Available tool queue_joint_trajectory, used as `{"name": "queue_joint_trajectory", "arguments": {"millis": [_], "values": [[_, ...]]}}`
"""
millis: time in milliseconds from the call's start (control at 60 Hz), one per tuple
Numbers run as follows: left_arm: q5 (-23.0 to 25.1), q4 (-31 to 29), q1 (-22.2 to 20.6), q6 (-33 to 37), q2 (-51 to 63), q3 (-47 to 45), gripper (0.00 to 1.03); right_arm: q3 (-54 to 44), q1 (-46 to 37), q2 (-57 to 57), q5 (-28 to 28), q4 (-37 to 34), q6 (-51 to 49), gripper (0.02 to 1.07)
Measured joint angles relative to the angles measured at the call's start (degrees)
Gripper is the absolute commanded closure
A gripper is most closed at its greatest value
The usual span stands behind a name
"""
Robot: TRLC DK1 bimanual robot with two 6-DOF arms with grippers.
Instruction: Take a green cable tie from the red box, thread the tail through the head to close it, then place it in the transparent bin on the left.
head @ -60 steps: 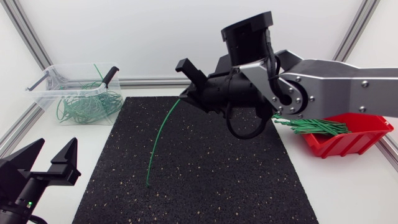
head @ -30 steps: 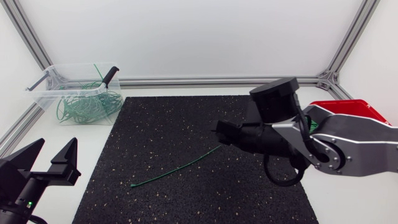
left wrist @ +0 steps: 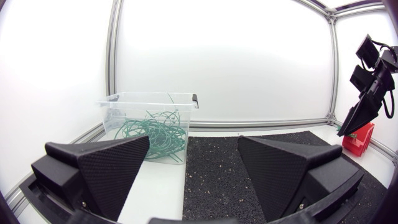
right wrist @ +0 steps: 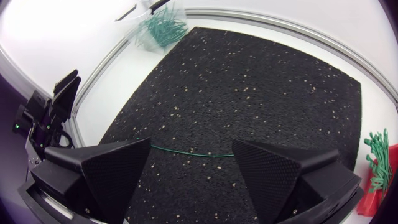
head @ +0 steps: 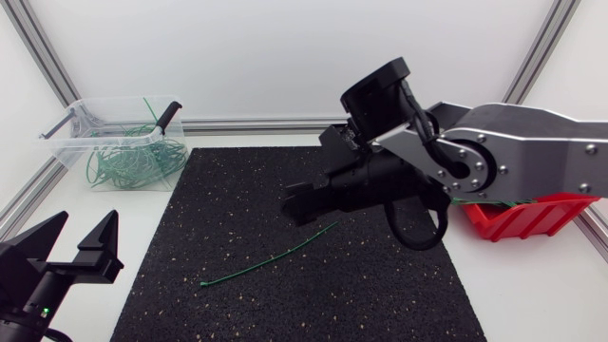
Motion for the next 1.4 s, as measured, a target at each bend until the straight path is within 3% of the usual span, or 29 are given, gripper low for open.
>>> {"name": "queue_joint_trajectory", "arguments": {"millis": [217, 450, 600, 867, 1067, 1250, 1400], "values": [[0.00, 0.00, 0.00, 0.00, 0.00, 0.00, 0.04, 7.30, 1.18, 7.45, -2.16, -5.44, -12.70, 0.08], [0.00, 0.00, 0.00, 0.00, 0.00, 0.00, 0.04, 13.97, 9.66, 14.14, 6.45, -9.84, -32.68, 0.07], [0.00, 0.00, 0.00, 0.00, 0.00, 0.00, 0.04, 18.58, 13.14, 21.16, 6.80, -17.90, -39.50, 0.07], [0.00, 0.00, 0.02, 0.00, 0.00, 0.00, 0.04, 24.81, 15.91, 26.91, 6.82, -20.28, -48.35, 0.08], [0.00, 0.02, 0.07, 0.00, 0.00, 0.00, 0.04, 33.42, 16.02, 35.08, 5.55, -25.33, -52.17, 0.18], [0.00, 0.02, 0.07, 0.00, 0.00, 0.00, 0.04, 35.52, 16.04, 40.50, 5.07, -26.05, -53.68, 0.28], [0.00, 0.02, 0.07, 0.00, 0.00, 0.00, 0.04, 36.48, 16.11, 41.13, 4.96, -25.99, -54.49, 0.50]]}}
